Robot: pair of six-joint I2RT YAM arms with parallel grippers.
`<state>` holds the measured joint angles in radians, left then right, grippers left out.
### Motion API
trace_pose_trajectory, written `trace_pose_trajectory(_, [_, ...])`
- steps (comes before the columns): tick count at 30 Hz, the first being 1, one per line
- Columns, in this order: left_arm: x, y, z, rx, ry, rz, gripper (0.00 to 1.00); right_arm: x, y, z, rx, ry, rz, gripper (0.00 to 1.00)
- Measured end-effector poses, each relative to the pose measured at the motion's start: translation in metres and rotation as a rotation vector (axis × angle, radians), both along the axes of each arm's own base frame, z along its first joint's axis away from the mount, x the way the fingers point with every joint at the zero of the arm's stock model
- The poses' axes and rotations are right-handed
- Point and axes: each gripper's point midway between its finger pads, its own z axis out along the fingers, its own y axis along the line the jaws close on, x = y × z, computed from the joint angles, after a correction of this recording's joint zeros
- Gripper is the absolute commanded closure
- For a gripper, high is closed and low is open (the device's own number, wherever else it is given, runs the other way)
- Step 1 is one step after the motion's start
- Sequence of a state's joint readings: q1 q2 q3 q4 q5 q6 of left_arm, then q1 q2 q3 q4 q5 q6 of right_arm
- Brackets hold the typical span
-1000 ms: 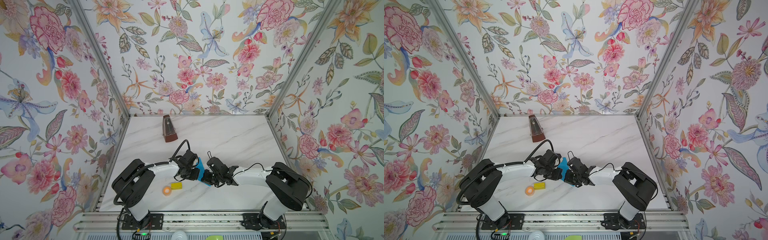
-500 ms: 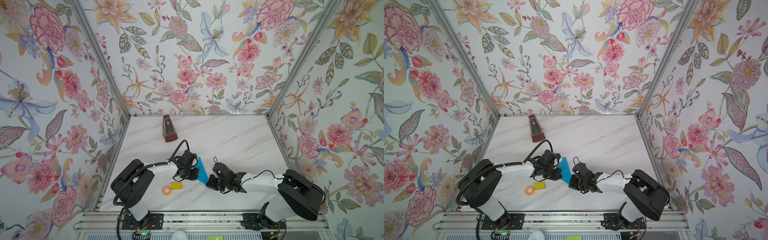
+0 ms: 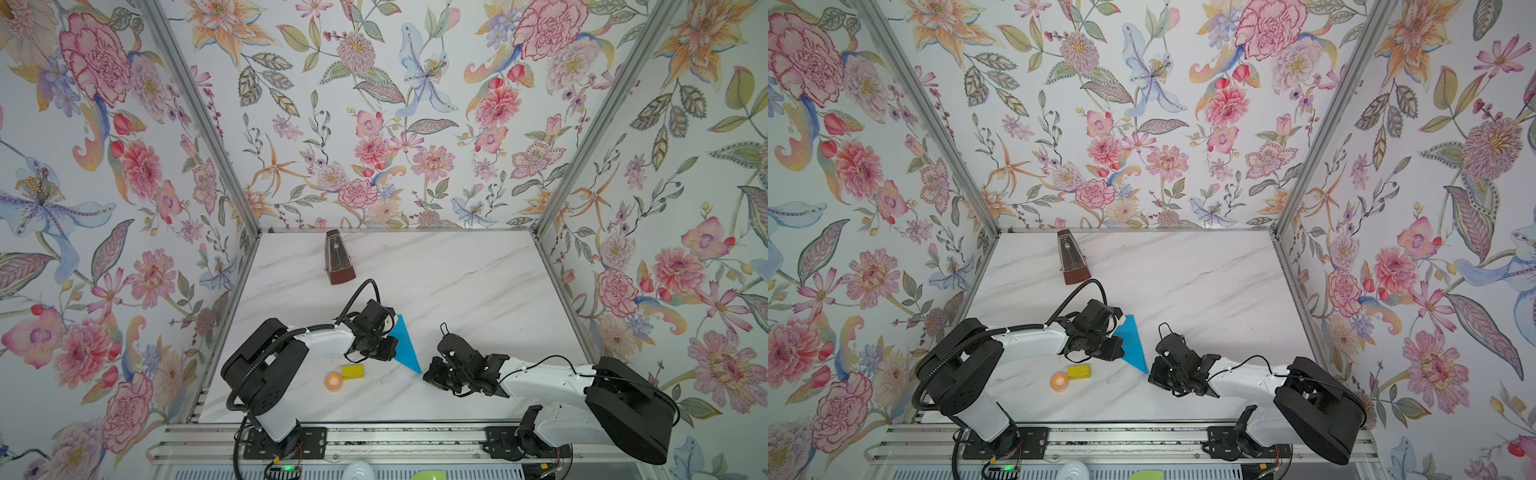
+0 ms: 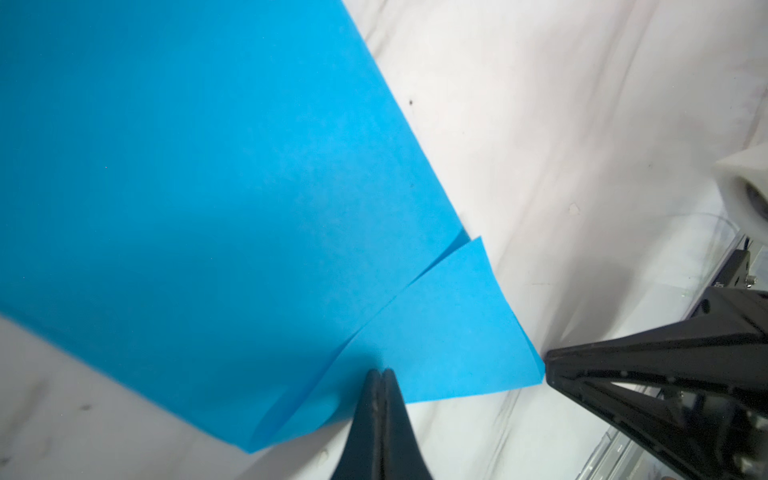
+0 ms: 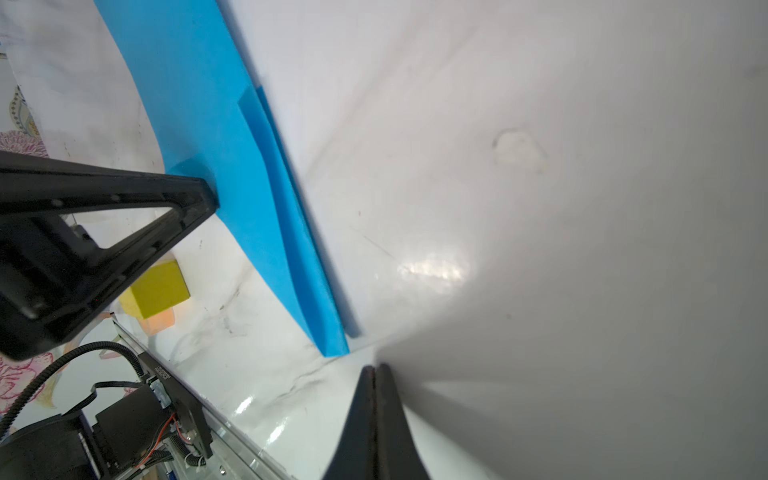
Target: Fold a paper plane with a square sheet of paper (fold left side to right side)
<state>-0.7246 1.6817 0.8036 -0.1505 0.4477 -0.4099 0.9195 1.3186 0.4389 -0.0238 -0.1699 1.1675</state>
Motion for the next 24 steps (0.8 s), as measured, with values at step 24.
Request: trace_pose_trajectory(24, [-0.006, -0.016, 0.009, 0.074, -0.177, -0.3, 0.84, 0.042, -0.006, 0.037, 0.138, -0.022, 0.082, 0.71])
